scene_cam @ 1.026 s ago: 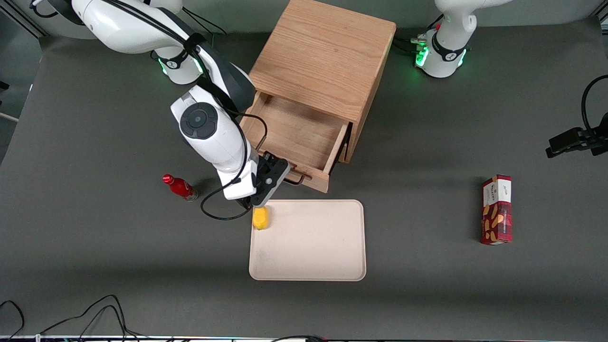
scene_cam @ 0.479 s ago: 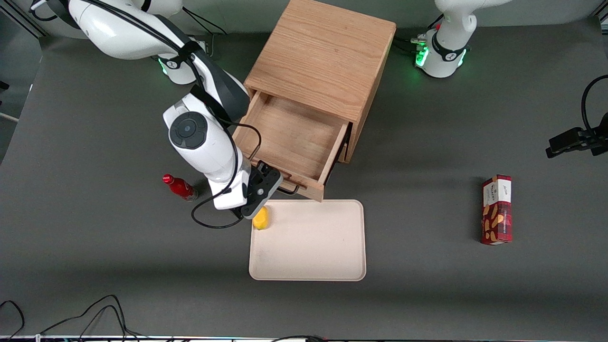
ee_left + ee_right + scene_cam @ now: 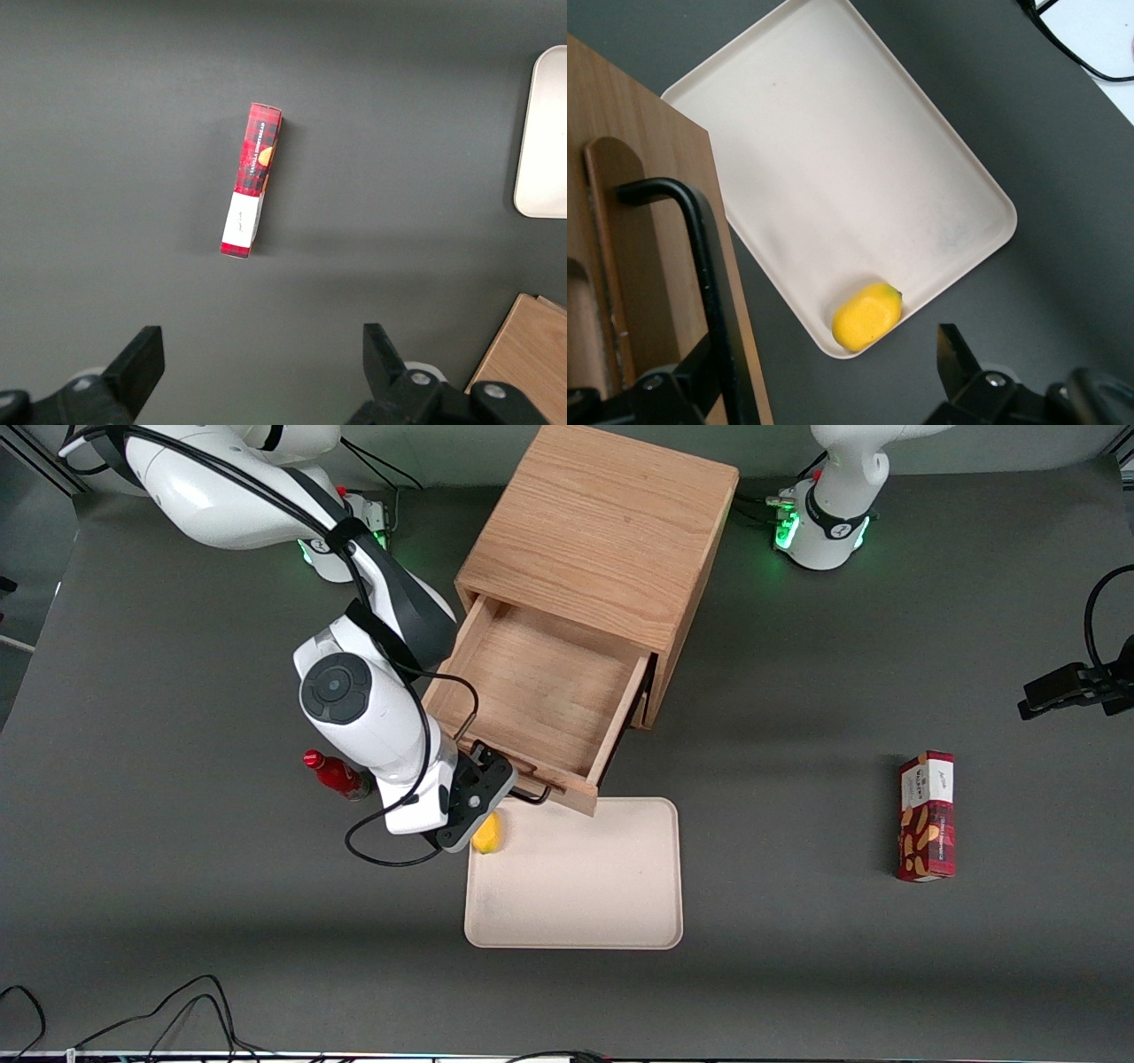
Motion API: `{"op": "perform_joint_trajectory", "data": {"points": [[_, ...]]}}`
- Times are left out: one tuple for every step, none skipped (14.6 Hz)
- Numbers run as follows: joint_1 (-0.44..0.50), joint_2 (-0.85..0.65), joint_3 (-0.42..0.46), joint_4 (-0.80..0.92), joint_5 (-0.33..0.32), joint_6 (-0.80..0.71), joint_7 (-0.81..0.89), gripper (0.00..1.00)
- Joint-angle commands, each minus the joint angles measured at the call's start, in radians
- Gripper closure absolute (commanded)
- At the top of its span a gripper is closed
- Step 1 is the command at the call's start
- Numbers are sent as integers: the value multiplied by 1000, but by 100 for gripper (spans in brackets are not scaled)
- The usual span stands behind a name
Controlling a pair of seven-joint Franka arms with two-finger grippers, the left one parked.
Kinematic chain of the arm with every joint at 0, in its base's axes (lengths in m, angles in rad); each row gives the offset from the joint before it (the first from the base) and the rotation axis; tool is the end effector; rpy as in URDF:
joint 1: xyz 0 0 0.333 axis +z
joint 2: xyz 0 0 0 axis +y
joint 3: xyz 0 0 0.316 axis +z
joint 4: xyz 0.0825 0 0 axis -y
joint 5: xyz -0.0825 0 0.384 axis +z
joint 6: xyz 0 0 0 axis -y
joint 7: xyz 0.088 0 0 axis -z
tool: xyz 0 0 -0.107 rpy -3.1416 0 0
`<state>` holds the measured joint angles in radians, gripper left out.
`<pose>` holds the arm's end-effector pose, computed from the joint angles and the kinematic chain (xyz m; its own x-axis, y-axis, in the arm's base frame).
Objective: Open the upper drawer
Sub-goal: 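Pull the upper drawer outward from the cabinet with the right gripper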
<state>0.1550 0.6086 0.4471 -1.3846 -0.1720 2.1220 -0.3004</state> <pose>0.6435 0.3480 0.3995 0.6227 0.7556 0.2033 0.7754 -0.6308 -0.0304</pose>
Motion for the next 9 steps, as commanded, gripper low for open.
{"op": "perform_joint_trajectory", "data": {"points": [[6, 28, -27, 56, -47, 9, 37, 0], [6, 28, -27, 58, -46, 9, 38, 0], [6, 23, -27, 58, -43, 9, 38, 0], [5, 17, -25, 58, -41, -2, 38, 0], [1, 16, -25, 61, -40, -25, 37, 0], [-9, 13, -19, 70, -38, -46, 37, 0], [-11, 13, -16, 88, -38, -75, 37, 0], [-11, 14, -15, 111, -38, -111, 35, 0], [-14, 13, -15, 133, -28, -141, 35, 0]]}}
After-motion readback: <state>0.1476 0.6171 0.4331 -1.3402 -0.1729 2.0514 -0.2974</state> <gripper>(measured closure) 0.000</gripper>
